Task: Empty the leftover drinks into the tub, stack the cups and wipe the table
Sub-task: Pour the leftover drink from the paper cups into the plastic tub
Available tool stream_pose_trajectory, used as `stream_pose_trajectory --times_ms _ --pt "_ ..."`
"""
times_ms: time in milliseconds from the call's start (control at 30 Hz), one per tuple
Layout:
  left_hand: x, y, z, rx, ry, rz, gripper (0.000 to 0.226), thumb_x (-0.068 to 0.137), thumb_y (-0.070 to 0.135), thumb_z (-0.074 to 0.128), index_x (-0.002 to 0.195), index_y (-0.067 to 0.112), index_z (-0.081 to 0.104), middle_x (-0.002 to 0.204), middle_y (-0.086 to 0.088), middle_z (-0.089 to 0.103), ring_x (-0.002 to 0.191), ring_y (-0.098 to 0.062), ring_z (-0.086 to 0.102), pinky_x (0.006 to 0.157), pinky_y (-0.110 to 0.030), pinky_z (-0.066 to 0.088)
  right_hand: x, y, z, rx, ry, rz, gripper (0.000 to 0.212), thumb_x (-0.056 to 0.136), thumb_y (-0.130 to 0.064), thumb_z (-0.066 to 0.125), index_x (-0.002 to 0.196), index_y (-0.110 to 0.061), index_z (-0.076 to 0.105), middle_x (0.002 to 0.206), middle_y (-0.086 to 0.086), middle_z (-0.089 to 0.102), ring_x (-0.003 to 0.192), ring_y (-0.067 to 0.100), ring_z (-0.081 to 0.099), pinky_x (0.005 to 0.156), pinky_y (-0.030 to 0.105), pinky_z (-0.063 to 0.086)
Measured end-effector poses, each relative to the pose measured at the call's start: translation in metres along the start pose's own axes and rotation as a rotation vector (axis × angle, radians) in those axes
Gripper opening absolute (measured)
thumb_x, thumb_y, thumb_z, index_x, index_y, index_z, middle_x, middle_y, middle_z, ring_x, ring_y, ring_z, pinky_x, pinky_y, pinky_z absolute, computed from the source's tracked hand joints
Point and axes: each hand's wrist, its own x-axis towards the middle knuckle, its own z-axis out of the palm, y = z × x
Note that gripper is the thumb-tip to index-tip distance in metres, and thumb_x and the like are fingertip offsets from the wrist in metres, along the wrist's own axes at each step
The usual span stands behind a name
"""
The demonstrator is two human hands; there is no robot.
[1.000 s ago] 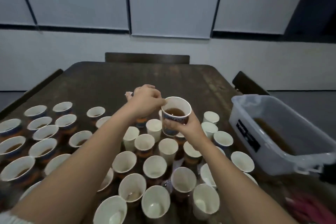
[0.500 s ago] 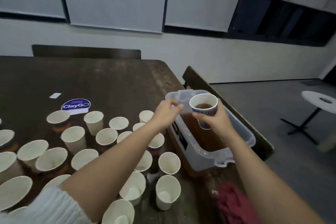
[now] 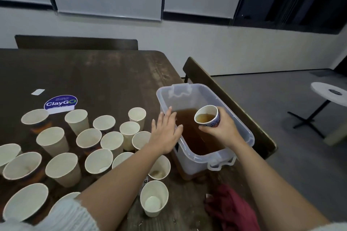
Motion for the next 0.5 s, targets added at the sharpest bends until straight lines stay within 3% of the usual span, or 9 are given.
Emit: stream_pose_trajectory --times_ms 100,267,500 --pt "0.0006 -0.0025 0.0020 -0.014 0.010 0.002 0.054 0.103 0.039 0.028 0.152 0.023 0.016 0.162 0.009 -0.006 0.148 -0.019 -0.005 0.118 -0.048 -0.004 0.0018 0.0023 -0.0005 -0.031 -0.004 -0.003 0.068 0.067 -0.026 0.089 0.120 -0.029 0.047 0.115 -0.006 0.058 0.107 0.013 0.056 0.089 0.030 0.050" --pt "0.0007 -0.0038 0.0039 -0.034 0.023 0.010 0.052 0.103 0.038 0.027 0.151 0.023 0.019 0.161 0.009 -0.004 0.148 -0.019 -0.001 0.118 -0.049 -0.003 0.0043 0.0058 0.0010 -0.100 -0.009 0.001 0.074 0.065 -0.030 0.089 0.126 -0.024 0.047 0.121 -0.002 0.058 0.112 0.018 0.056 0.095 0.042 0.052" --pt "0.0010 -0.0044 0.0052 -0.063 0.032 0.013 0.050 0.103 0.037 0.028 0.150 0.023 0.021 0.161 0.010 -0.002 0.148 -0.017 0.002 0.118 -0.052 -0.001 0.0040 0.0057 0.0041 -0.211 -0.007 -0.030 0.076 0.065 -0.034 0.089 0.128 -0.022 0.047 0.121 -0.001 0.057 0.111 0.018 0.056 0.095 0.043 0.052"
